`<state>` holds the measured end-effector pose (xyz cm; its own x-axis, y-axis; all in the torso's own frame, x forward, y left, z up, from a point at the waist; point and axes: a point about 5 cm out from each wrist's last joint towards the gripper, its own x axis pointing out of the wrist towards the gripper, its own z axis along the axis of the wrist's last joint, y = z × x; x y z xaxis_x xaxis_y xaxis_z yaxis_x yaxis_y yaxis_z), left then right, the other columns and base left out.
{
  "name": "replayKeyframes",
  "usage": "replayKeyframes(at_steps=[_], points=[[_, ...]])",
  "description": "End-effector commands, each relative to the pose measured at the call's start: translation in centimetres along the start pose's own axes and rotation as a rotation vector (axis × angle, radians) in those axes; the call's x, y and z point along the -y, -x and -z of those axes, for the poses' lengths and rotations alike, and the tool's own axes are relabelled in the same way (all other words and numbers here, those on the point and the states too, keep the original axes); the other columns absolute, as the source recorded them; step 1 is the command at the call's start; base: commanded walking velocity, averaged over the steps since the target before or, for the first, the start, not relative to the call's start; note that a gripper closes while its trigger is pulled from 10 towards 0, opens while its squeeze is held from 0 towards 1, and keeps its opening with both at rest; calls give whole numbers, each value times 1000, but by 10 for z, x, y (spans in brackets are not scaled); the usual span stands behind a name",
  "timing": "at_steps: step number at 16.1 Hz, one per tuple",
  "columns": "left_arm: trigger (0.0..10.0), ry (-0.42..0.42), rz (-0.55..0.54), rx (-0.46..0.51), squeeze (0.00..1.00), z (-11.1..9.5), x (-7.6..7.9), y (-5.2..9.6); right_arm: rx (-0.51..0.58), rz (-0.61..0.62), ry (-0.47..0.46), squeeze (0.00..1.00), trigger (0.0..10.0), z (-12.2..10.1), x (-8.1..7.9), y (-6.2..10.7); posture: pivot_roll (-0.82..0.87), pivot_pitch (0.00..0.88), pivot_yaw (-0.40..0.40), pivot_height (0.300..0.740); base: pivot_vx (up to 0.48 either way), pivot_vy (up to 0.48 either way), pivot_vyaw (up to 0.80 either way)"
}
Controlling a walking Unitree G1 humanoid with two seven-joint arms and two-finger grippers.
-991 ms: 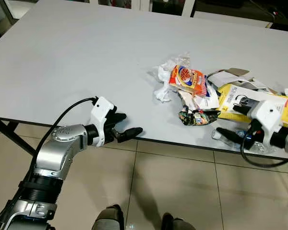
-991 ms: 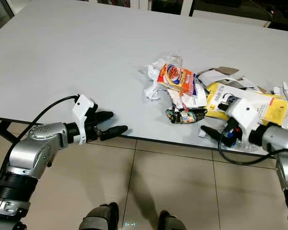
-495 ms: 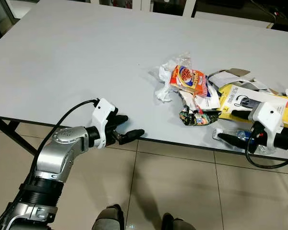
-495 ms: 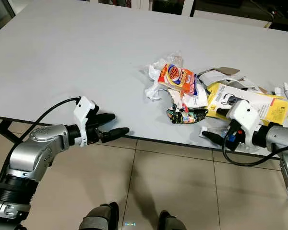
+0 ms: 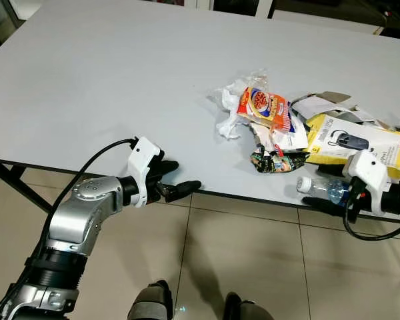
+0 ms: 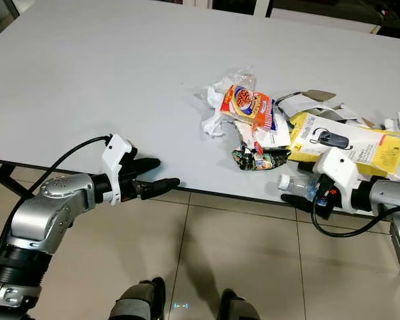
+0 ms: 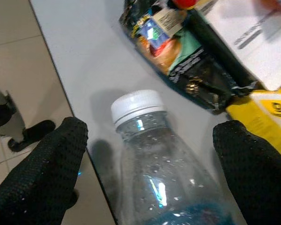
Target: Picking trash to rubbish bin
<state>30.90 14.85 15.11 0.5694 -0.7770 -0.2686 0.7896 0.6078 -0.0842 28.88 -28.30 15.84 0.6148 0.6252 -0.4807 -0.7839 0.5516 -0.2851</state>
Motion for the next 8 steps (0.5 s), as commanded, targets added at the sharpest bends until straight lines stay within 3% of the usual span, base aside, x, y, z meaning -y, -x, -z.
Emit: replayKeyframes(at_steps=[1, 8], points=[[10000, 2, 14, -5, 0, 1, 4, 2, -23, -25, -1, 0, 10000, 3, -1, 2, 274, 241, -55, 740, 0, 0, 0], [10000, 5, 9, -31, 0, 3, 6, 11, -30, -54, 19, 0, 10000, 5, -5, -7, 289, 284, -47, 740, 0, 0, 0]])
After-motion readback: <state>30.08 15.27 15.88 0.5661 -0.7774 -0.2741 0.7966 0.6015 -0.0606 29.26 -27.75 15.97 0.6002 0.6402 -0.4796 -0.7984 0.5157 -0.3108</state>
